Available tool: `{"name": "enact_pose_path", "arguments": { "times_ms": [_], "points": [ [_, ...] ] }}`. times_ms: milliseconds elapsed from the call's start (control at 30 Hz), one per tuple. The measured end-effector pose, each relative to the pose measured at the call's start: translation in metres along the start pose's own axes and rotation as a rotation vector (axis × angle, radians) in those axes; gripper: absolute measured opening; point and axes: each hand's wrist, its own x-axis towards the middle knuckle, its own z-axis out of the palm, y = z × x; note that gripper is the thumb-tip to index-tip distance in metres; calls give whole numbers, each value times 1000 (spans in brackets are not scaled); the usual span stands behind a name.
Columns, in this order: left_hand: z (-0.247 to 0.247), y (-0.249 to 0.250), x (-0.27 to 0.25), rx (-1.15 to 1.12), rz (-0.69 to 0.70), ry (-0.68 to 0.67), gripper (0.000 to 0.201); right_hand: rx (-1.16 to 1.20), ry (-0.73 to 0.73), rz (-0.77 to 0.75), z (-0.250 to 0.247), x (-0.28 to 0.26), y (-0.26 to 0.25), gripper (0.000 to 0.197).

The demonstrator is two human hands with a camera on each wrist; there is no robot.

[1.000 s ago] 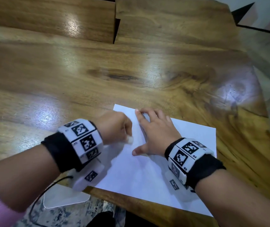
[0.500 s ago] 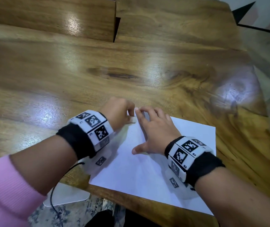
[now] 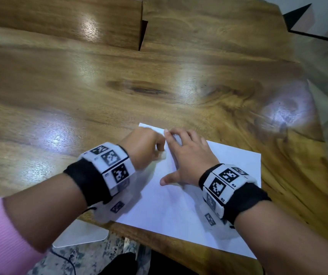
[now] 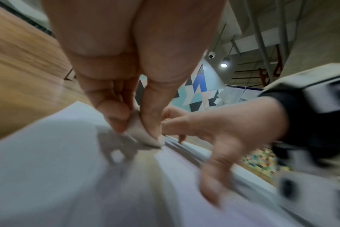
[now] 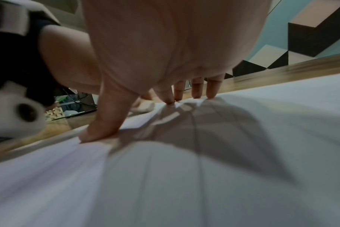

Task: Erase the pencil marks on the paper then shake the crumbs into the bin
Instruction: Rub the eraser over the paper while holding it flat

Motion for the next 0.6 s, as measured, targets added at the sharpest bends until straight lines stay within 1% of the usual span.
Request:
{"name": "enact_pose_path", "arguments": {
  "times_ms": [67,100,233,333,367,433,467,500,600],
  "points": [
    [8,-3,-17,9,27,-60,9,2,2,-1,1,0,-1,122],
    [12,-5,-24,34,39,-68,7,7,3,-4,1,1,-1,122],
    [21,-7,-31,90,44,-23,7,91,-9,4,-3,-4,8,117],
    [21,-3,-32,90,25,-26,6,181,-25,24,-2,-13,20,114],
    [18,-1,-32,85,12,-36,5,187,-27,21,-1,-15,22,114],
    [7,2,-24,44,-58,-100,1,174,-23,13,1,-16,21,115],
    [-1,3,-16,-4,-109,-128,5,164,-19,11,1,-16,21,116],
    [-8,3,-7,-61,-156,-123,8,156,-16,11,2,-16,20,116],
    [-19,1,23,-206,-242,65,12,142,-15,11,1,-16,21,115]
  ]
}}
